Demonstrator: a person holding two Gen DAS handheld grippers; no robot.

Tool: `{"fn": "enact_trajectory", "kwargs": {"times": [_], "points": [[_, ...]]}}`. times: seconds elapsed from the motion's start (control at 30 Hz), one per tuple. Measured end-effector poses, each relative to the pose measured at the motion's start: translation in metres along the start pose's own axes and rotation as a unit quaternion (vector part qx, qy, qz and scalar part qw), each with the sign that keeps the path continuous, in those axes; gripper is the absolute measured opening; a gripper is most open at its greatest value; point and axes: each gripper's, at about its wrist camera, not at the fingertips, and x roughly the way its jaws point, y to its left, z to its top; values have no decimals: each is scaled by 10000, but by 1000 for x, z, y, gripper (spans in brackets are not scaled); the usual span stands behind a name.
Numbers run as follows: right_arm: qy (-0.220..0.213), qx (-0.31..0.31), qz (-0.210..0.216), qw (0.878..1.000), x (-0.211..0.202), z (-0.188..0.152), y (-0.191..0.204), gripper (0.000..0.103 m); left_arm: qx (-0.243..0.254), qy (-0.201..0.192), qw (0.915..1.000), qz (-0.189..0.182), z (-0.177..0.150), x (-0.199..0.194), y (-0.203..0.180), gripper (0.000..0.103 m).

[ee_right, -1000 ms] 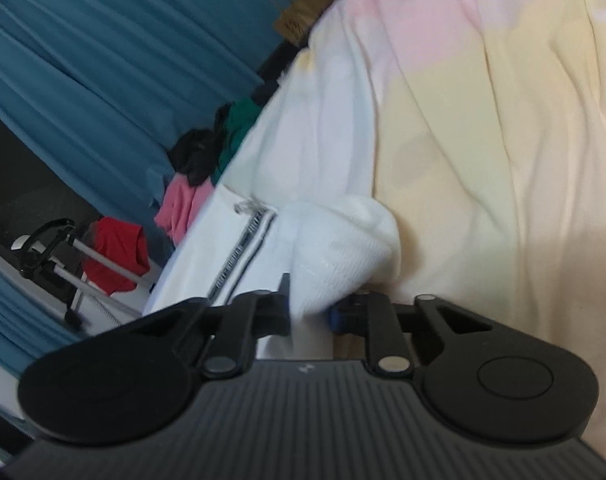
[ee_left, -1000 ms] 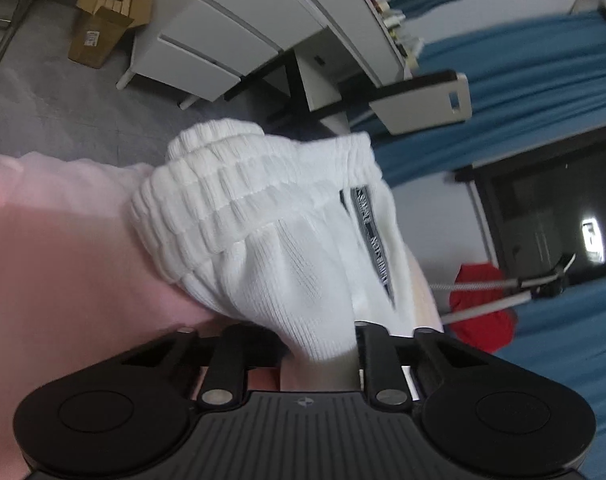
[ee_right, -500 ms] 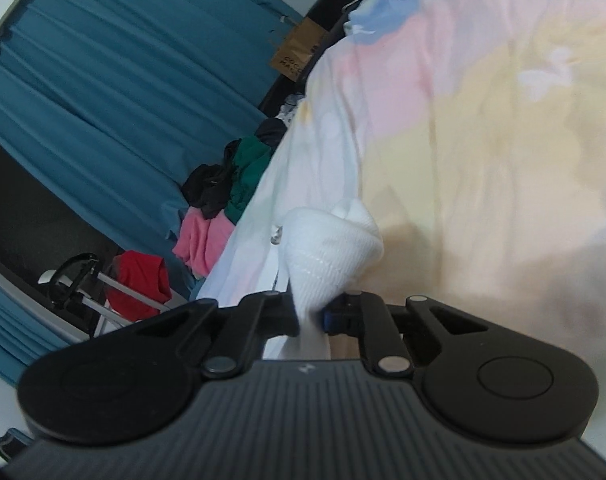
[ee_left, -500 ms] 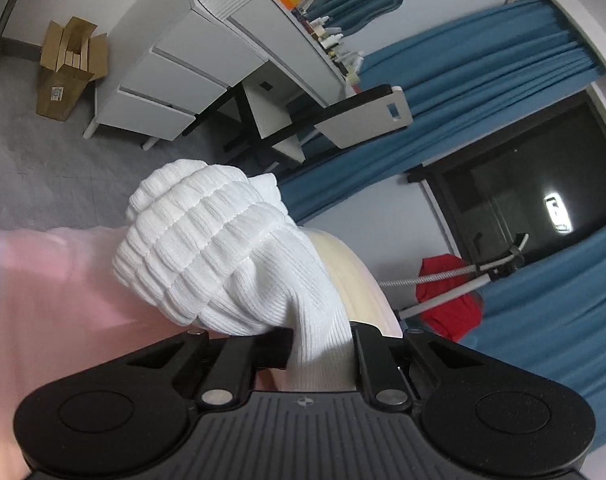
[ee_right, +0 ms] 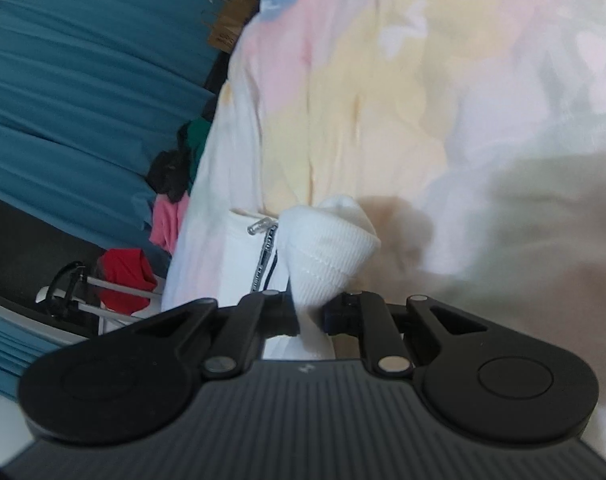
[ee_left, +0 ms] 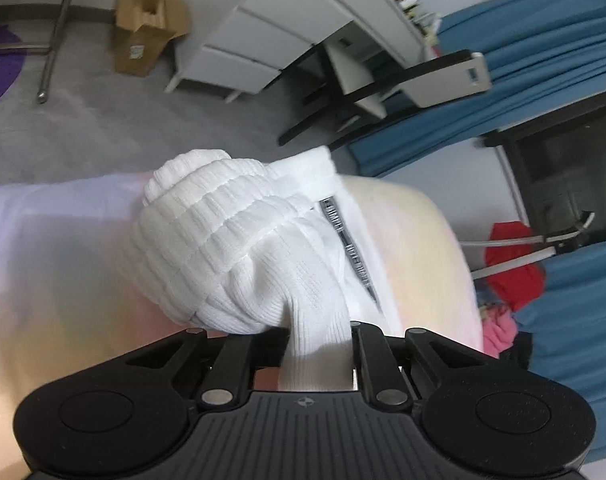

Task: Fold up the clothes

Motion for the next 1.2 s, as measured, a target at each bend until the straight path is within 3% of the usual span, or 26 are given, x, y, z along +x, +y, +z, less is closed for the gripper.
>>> {"fn": "enact_trajectory", "kwargs": {"times": [0.1, 0.2, 0.4, 0.5, 0.73, 0.97, 1.1, 1.2], "points": [[37, 86, -49, 9999, 2, -2, -3, 18, 47, 45, 9999, 123, 0, -1, 2, 18], [159, 141, -180, 9996, 9, -4, -7, 33, 175, 112, 9995, 257, -6, -5, -3, 23], [448, 43, 2, 9990, 26, -6, -12, 49, 487, 188, 9971, 558, -17, -15, -17, 67], [411, -54, 220, 9989, 29, -7, -6, 63, 806, 39, 9941, 727, -27, -29, -28, 79], [20, -153, 1300, 9914, 22, -7, 14, 65, 1613, -548, 9811, 919, -64, -62, -55, 82], [596, -607, 271, 9960, 53, -20, 13, 62, 2260, -1001, 9644, 938, -95, -65, -84, 82], [563, -835, 247, 9946, 57, -25, 22, 64, 2515, -1208, 9566, 846, -100, -68, -91, 82], [491, -863, 734, 9924, 54, -26, 31, 65, 2713, -1383, 9496, 746, -105, -69, -97, 82]]}}
